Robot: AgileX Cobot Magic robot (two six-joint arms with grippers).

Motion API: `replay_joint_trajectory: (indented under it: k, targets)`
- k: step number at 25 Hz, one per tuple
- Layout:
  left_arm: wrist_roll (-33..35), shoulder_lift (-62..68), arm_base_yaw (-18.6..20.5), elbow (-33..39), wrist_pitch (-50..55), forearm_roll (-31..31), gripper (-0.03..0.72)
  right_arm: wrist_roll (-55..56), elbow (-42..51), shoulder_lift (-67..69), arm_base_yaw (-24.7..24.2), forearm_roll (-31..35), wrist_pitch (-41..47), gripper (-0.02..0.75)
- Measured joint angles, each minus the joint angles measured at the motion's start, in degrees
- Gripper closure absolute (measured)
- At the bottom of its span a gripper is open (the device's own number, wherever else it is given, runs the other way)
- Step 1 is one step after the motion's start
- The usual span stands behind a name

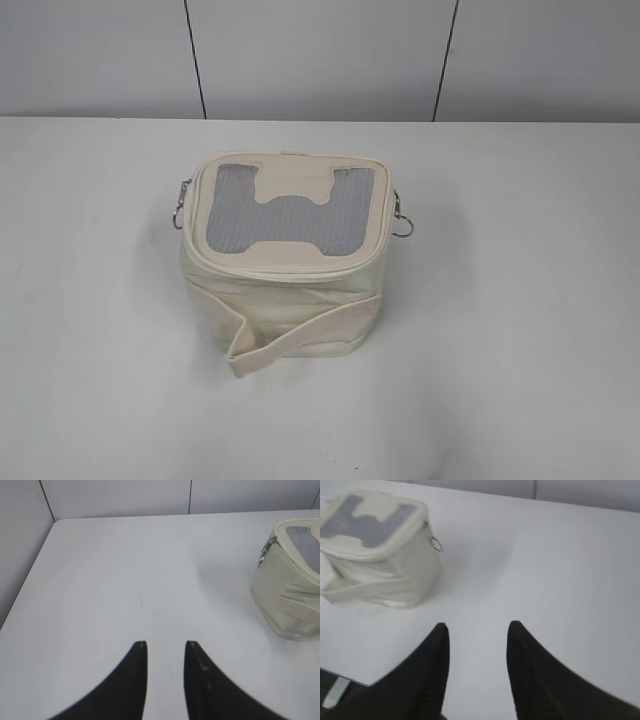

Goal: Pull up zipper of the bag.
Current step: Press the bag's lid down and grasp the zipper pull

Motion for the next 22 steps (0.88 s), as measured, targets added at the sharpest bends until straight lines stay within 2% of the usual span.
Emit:
replay_joint_trajectory:
  k: [2,5,8,11,13,15,22]
  targets:
    - [0.00,0.00,0.00,0.00,0.00,0.00,0.494,-4.66,-1.65,6.54,0.00,7.06,-4.43,0.423]
    - [0.00,0.00,0.00,0.00,0.00,0.00,0.494,-17.24,-3.36,19.54,0.00,19.18,-11.25,0.423]
    - [0.00,0.00,0.00,0.00,0.00,0.00,0.494,-35.66,-5.85,36.02,0.00,33.21,-15.93,0.423]
    - [0.00,0.00,0.00,0.00,0.00,0.00,0.494,-52.51,-12.37,55.51,1.01,45.35,-15.63,0.423]
    - [0.00,0.00,0.00,0.00,-0.05,0.00,0.494,-58.70,-19.32,68.49,3.32,48.39,-14.66,0.423]
    - [0.00,0.17,0.00,0.00,-0.05,0.00,0.493,-61.87,-28.33,79.62,5.88,48.74,-13.76,0.423]
    - [0.00,3.62,0.00,0.00,0.01,0.00,0.470,-61.29,-60.22,109.32,11.94,46.66,-3.82,0.388]
